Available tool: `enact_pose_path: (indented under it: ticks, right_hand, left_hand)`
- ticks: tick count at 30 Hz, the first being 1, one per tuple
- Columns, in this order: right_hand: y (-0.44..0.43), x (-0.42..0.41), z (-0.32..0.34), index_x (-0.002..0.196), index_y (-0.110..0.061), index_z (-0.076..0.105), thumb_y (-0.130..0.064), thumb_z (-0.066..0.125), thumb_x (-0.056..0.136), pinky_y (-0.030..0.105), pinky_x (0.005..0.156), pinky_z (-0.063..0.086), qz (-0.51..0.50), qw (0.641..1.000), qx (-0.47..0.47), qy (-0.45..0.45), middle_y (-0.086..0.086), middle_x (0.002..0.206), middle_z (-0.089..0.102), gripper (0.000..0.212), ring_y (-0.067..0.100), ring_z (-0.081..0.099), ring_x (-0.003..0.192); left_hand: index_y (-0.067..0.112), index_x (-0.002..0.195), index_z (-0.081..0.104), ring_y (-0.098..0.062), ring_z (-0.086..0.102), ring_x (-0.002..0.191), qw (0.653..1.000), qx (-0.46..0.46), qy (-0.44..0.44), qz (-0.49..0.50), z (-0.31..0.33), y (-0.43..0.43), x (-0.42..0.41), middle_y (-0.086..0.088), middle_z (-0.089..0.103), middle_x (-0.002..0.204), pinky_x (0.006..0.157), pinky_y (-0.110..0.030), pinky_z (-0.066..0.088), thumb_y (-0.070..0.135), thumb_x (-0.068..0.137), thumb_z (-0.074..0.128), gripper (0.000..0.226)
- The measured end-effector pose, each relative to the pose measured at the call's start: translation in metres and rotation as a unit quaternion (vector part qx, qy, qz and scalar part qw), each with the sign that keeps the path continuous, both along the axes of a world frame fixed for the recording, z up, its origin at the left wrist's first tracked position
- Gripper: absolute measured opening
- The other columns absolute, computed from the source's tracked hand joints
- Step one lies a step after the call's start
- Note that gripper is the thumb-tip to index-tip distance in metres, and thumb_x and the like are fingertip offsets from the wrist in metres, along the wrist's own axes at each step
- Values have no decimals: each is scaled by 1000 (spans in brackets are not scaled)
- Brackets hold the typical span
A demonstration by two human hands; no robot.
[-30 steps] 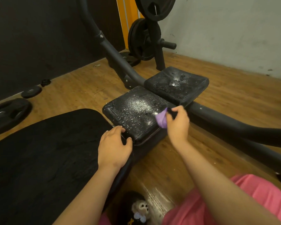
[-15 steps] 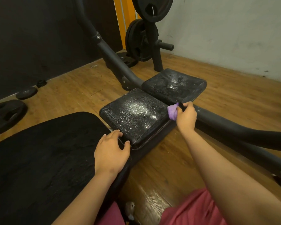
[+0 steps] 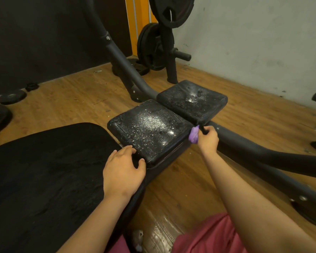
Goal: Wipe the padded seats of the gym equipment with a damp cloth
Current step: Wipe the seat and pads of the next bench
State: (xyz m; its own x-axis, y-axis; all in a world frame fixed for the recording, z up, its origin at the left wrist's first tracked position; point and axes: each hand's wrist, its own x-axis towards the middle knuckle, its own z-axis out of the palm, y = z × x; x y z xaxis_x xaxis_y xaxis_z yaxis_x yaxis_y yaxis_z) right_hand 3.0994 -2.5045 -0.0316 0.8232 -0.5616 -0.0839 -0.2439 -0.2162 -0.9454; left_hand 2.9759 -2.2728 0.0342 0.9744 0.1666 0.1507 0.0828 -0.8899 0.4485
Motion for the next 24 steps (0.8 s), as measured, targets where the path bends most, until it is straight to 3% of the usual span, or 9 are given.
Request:
enact_pose_path:
  ticks: [3, 8, 10, 13, 16, 19, 24]
  right_hand:
    - [2, -7, -5, 105, -7, 60, -19, 52, 97, 31, 75, 49, 8, 1000, -1, 2, 11, 96, 67, 16, 23, 64, 89]
    - [46, -52, -9, 86, -6, 56, -10, 55, 93, 17, 55, 36, -2, 995, -20, -95, -1, 72, 58, 8, 7, 52, 64]
    - [66, -71, -11, 82, -7, 55, -5, 57, 90, 16, 56, 35, 8, 991, -23, -129, -5, 69, 56, 8, 2, 49, 63]
    - [91, -95, -18, 79, -12, 53, -5, 59, 89, 18, 60, 37, 53, 985, -31, -164, -1, 70, 57, 13, 8, 50, 65]
    - [103, -109, -23, 79, -15, 50, -7, 61, 87, 24, 61, 36, 94, 981, -49, -160, 1, 75, 57, 16, 14, 51, 70]
    - [98, -108, -18, 79, -15, 52, -4, 63, 85, 20, 63, 36, 120, 977, -63, -162, 0, 78, 58, 16, 12, 52, 73]
    - [64, -65, 4, 81, -17, 54, -6, 62, 86, 25, 69, 36, 57, 980, -82, -172, 5, 83, 63, 15, 20, 57, 79]
  left_hand:
    - [18, 130, 57, -16, 41, 133, 1000, -1, 0, -3, 2, 0, -1, 5, 54, 139, 113, -29, 25, 34, 92, 55, 42]
    - [18, 129, 57, -17, 44, 130, 1000, -2, -1, -2, 4, 0, -2, 4, 57, 134, 113, -28, 24, 31, 93, 54, 38]
    - [17, 128, 57, -18, 44, 129, 1000, -2, -1, -2, 4, 0, -2, 4, 58, 133, 113, -29, 25, 30, 93, 54, 38]
    - [16, 127, 58, -19, 45, 128, 1000, -6, -2, -4, 3, 0, -1, 2, 59, 132, 113, -28, 25, 28, 92, 55, 37]
    - [15, 126, 59, -20, 46, 128, 1000, -11, -6, -4, 1, 1, -2, 1, 60, 130, 112, -28, 25, 25, 91, 56, 36]
    - [14, 125, 60, -20, 47, 126, 1000, -11, -15, -8, -1, 2, 0, 1, 60, 130, 114, -27, 23, 25, 90, 57, 36]
    - [15, 126, 60, -17, 46, 127, 1000, -3, -26, -15, -4, 3, 2, 3, 58, 133, 115, -25, 19, 28, 90, 57, 38]
